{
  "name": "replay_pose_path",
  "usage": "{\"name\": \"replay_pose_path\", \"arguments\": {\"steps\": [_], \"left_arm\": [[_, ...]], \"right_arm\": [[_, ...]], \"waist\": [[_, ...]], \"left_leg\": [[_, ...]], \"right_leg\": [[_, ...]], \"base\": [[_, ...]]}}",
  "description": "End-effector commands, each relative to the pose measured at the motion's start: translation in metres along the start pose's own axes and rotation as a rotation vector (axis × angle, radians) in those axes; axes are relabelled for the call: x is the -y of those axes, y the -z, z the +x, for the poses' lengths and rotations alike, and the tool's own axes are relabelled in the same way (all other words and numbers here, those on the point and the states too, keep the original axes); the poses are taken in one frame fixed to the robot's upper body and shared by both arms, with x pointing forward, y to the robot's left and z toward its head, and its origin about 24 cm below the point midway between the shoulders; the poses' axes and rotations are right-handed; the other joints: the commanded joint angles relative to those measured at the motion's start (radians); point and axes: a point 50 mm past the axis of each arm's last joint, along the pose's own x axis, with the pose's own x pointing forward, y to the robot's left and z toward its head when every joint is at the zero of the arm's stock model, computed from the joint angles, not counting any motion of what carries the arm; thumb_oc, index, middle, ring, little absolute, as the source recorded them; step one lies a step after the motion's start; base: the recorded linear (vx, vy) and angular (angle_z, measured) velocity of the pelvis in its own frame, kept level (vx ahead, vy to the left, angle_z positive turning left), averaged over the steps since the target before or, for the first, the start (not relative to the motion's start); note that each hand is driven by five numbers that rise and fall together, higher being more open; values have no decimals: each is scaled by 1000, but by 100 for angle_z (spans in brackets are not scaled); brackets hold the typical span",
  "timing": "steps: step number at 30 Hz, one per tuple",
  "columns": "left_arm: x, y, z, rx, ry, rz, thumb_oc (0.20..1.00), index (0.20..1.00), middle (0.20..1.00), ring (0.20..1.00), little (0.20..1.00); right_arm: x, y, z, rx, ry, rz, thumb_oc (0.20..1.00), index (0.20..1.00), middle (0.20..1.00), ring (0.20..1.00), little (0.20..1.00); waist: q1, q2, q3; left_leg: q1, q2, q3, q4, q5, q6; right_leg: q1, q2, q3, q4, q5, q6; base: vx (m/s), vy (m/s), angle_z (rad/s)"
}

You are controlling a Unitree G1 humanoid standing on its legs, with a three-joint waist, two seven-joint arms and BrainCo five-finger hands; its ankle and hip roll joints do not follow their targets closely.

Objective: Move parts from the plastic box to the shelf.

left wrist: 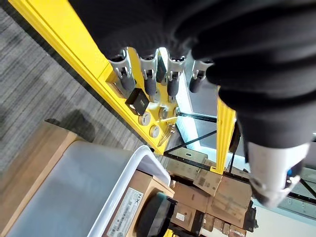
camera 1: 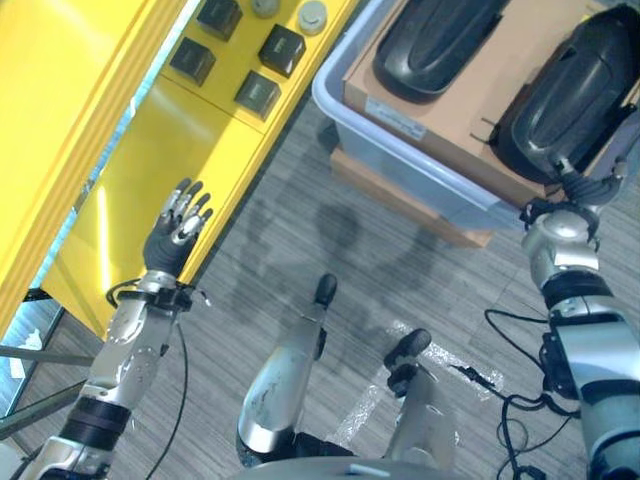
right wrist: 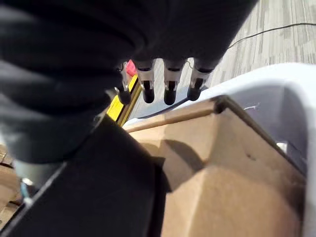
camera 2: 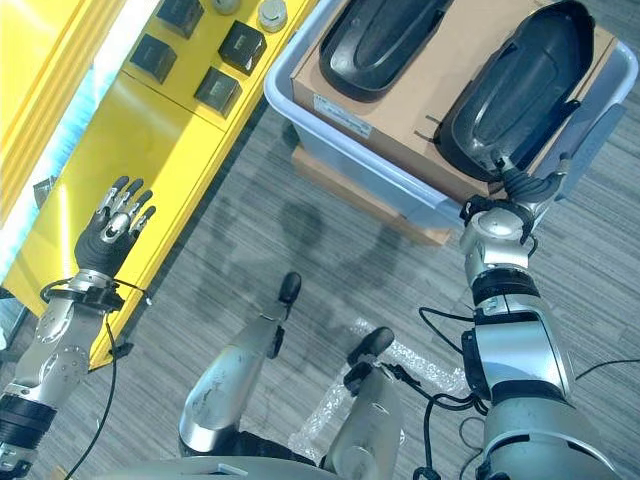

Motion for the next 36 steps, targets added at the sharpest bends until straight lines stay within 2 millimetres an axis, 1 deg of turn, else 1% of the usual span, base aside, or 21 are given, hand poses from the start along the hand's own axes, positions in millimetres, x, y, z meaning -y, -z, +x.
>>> {"name": "replay_pose_path", "arguments": {"steps": [1,10,16,18,20,23,25,26,28,30,32,34,36], "left_arm": [[-2,-19,2,112,-1,3,1000,1000,1000,1000,1000],[-4,-22,0,114,4,7,1000,1000,1000,1000,1000],[-5,-25,-2,118,22,16,1000,1000,1000,1000,1000],[-2,-27,-4,124,65,22,1000,1000,1000,1000,1000],[0,-29,-6,124,89,11,1000,1000,1000,1000,1000],[7,-33,-10,116,157,14,1000,1000,1000,1000,1000],[10,-31,-13,90,163,-3,1000,1000,1000,1000,1000],[13,-29,-13,72,172,-4,1000,1000,1000,1000,1000],[17,-23,-13,29,167,-15,1000,1000,1000,1000,1000],[19,-20,-13,18,170,-15,1000,1000,1000,1000,1000],[28,-10,-10,-22,194,-23,1000,1000,1000,1000,1000],[33,-2,-7,-76,189,-44,1000,1000,1000,1000,1000],[43,5,3,-98,179,-88,1000,1000,1000,1000,1000]], "right_arm": [[0,3,0,-7,-38,-2,200,200,200,200,200],[-6,0,-3,-2,-71,49,200,200,200,200,200],[-7,-8,-4,24,-60,75,200,200,200,200,200],[-6,-15,-6,70,-57,143,200,200,200,200,200],[-5,-21,-9,114,-68,175,200,200,200,200,200],[-4,-26,-29,198,-107,224,200,200,200,200,200],[-1,-21,-41,210,-121,227,200,200,200,200,200],[1,-15,-49,213,-134,217,200,200,200,200,200],[3,-8,-62,219,-155,205,200,200,200,200,200],[3,-6,-66,226,-163,202,200,200,200,200,200],[1,-2,-78,221,-188,214,200,200,200,200,200],[-2,-1,-85,225,-212,205,200,200,200,200,200],[-9,1,-94,223,-248,191,200,200,200,200,200]], "waist": [[20,3,15],[25,-10,15],[27,-19,15],[25,-26,15],[21,-34,10],[3,-64,-37],[-10,-78,-73],[-25,-90,-103],[-41,-104,-150],[-49,-107,-167],[-71,-114,-215],[-84,-115,-241],[-106,-115,-280]], "left_leg": [[-120,-46,14,162,-123,-7],[-114,-45,18,170,-131,-4],[-92,-39,20,159,-131,-4],[-61,-31,22,146,-133,-5],[-33,-28,24,134,-135,-5],[36,-10,31,96,-140,-9],[86,0,39,66,-140,-11],[116,6,49,40,-117,-5],[178,22,61,-4,-113,-9],[204,28,67,-22,-112,-11],[256,44,87,-53,-111,-14],[281,51,97,-69,-109,-16],[316,60,112,-89,-105,-17]], "right_leg": [[52,17,21,-80,-9,60],[71,21,21,-94,-3,63],[95,25,17,-105,-1,65],[125,31,15,-117,0,64],[148,36,15,-127,-1,63],[200,52,16,-158,3,62],[233,63,22,-178,7,61],[250,66,16,-196,28,53],[291,79,23,-227,36,53],[307,84,27,-241,39,54],[336,94,41,-266,48,53],[349,97,50,-277,53,54],[366,102,65,-292,59,56]], "base": [[0,21,6],[0,3,2],[-13,-24,0],[-39,-58,-4],[-20,-53,-4],[12,-65,-7],[34,-33,-12],[39,-34,-20],[75,-47,-13],[54,-39,-15],[71,-46,-25],[51,-21,-19],[78,-7,-15]]}}
